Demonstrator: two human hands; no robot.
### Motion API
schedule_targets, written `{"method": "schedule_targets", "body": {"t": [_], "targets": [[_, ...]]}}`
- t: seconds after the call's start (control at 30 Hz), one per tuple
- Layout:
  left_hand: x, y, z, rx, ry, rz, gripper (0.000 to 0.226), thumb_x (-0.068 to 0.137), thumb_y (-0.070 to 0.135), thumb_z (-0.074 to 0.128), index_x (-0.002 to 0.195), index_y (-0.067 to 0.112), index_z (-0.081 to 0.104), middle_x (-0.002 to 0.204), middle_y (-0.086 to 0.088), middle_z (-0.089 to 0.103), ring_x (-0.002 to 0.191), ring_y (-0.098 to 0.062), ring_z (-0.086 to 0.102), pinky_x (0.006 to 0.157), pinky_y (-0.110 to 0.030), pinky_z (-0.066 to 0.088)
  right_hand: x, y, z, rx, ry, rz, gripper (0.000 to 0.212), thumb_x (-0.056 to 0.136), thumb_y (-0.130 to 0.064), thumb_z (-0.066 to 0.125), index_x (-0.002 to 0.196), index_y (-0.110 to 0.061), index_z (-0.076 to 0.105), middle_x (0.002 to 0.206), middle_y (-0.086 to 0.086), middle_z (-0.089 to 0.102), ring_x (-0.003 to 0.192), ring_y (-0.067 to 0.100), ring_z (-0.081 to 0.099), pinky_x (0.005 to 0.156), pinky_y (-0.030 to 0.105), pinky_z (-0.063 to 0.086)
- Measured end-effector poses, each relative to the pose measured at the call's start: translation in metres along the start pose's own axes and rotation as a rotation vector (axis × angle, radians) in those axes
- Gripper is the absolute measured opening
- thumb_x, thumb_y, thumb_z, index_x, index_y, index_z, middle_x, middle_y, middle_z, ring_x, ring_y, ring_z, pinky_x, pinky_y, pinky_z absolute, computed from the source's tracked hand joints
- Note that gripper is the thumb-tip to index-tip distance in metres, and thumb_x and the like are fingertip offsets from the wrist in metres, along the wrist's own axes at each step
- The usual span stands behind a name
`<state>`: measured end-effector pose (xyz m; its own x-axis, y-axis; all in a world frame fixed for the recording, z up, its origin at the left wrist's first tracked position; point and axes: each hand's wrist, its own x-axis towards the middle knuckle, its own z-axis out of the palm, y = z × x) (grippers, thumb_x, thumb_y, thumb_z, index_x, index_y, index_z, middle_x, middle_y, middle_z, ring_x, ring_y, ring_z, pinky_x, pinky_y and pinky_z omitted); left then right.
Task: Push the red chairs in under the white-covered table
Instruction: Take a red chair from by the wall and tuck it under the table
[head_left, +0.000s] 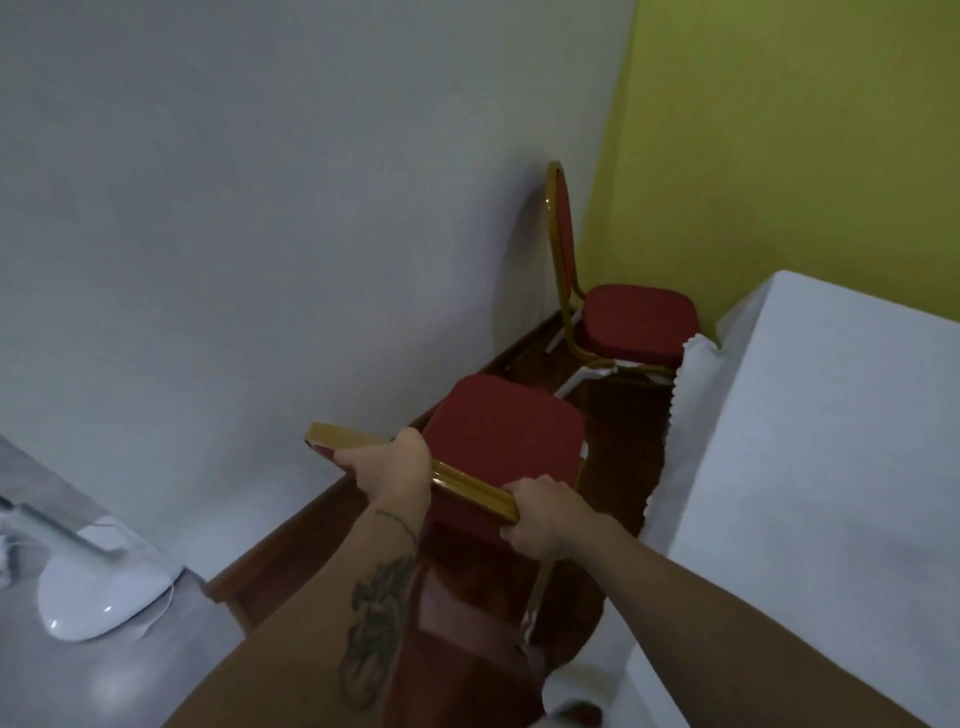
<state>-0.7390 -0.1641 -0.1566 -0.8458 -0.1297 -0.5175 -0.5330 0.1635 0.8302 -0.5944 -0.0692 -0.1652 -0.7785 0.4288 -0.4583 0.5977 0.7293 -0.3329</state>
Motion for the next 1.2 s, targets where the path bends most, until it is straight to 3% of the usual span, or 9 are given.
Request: {"method": "schedule_targets", "body": {"t": [0.13, 0.23, 0.33, 0.5, 0.67, 0.73, 0.93, 1.07, 1.2], "targets": [[0.001, 0.002, -0.002, 0.016, -0.036, 0.003, 0.076, 0.081, 0.016, 0.06, 0.145, 0.012, 0.02, 0.127, -0.022, 0.057, 0.104, -0.039, 0.061, 0.086, -0.039, 0.05, -0.005, -0.01, -0.008, -0.092, -0.019, 0.006, 0.018, 0.078, -0.026, 0.066, 0.095, -0.021, 0.066, 0.097, 0.006, 0.066, 0.091, 0.029, 0.066, 0.076, 0.037, 0.055], [0.005, 0.006, -0.016, 0.068, -0.117, 0.027, 0.08, 0.08, 0.014, 0.06, 0.145, 0.01, 0.015, 0.12, -0.019, 0.057, 0.096, -0.035, 0.06, 0.085, -0.041, 0.054, -0.012, -0.02, -0.005, -0.139, -0.018, -0.014, 0.02, 0.078, -0.025, 0.065, 0.096, -0.017, 0.067, 0.097, 0.007, 0.067, 0.089, 0.029, 0.066, 0.071, 0.034, 0.052], [0.009, 0.009, -0.031, 0.144, -0.252, 0.059, 0.085, 0.081, 0.01, 0.058, 0.146, 0.002, 0.005, 0.112, -0.02, 0.054, 0.094, -0.034, 0.06, 0.084, -0.047, 0.057, -0.022, -0.03, 0.002, -0.178, -0.011, -0.065, 0.007, 0.076, -0.024, 0.064, 0.08, -0.019, 0.06, 0.083, 0.003, 0.063, 0.078, 0.026, 0.065, 0.064, 0.032, 0.048], [0.01, 0.011, -0.044, 0.267, -0.347, 0.111, 0.064, 0.077, 0.002, 0.058, 0.133, -0.005, 0.026, 0.116, -0.029, 0.054, 0.095, -0.044, 0.064, 0.075, -0.059, 0.058, -0.039, -0.043, 0.021, -0.236, -0.006, -0.135, 0.024, 0.071, -0.025, 0.064, 0.058, -0.023, 0.044, 0.061, -0.001, 0.051, 0.062, 0.027, 0.06, 0.056, 0.031, 0.045], [0.011, 0.019, -0.031, 0.31, -0.527, 0.19, 0.008, 0.078, -0.004, 0.055, 0.084, -0.001, 0.052, 0.089, -0.024, 0.055, 0.071, -0.038, 0.06, 0.074, -0.057, 0.057, -0.042, -0.036, 0.028, -0.214, 0.045, -0.108, 0.024, 0.072, -0.034, 0.063, 0.062, -0.021, 0.046, 0.063, -0.002, 0.046, 0.066, 0.027, 0.057, 0.06, 0.031, 0.044], [0.015, 0.022, -0.018, 0.357, -0.608, 0.176, 0.009, 0.08, -0.003, 0.053, 0.076, 0.003, 0.049, 0.083, -0.02, 0.053, 0.067, -0.035, 0.058, 0.069, -0.049, 0.056, -0.04, -0.032, 0.028, -0.194, 0.054, -0.064, 0.025, 0.073, -0.036, 0.063, 0.065, -0.019, 0.046, 0.066, -0.003, 0.046, 0.069, 0.027, 0.058, 0.061, 0.031, 0.044], [0.042, 0.05, 0.042, 0.452, -0.758, 0.228, 0.01, 0.079, -0.001, 0.056, 0.079, 0.005, 0.048, 0.075, -0.017, 0.055, 0.063, -0.032, 0.061, 0.079, -0.054, 0.058, -0.007, -0.027, 0.004, -0.111, 0.1, 0.099, 0.025, 0.075, -0.037, 0.061, 0.063, -0.023, 0.043, 0.067, -0.002, 0.05, 0.074, 0.029, 0.062, 0.062, 0.032, 0.042], [0.071, 0.078, 0.083, 0.514, -0.869, 0.246, 0.011, 0.078, 0.0, 0.055, 0.084, 0.004, 0.047, 0.073, -0.018, 0.056, 0.072, -0.036, 0.063, 0.084, -0.059, 0.055, 0.027, -0.033, -0.011, -0.021, 0.144, 0.219, 0.022, 0.075, -0.043, 0.059, 0.08, -0.022, 0.055, 0.098, 0.008, 0.066, 0.091, 0.032, 0.064, 0.069, 0.034, 0.043], [0.102, 0.107, 0.119, 0.554, -0.98, 0.263, 0.009, 0.079, 0.0, 0.054, 0.081, 0.004, 0.046, 0.074, -0.016, 0.053, 0.075, -0.036, 0.06, 0.086, -0.057, 0.055, 0.06, -0.038, -0.017, 0.22, 0.186, 0.347, 0.028, 0.074, -0.055, 0.06, 0.077, -0.027, 0.058, 0.09, 0.002, 0.066, 0.082, 0.026, 0.063, 0.072, 0.035, 0.05]]}}
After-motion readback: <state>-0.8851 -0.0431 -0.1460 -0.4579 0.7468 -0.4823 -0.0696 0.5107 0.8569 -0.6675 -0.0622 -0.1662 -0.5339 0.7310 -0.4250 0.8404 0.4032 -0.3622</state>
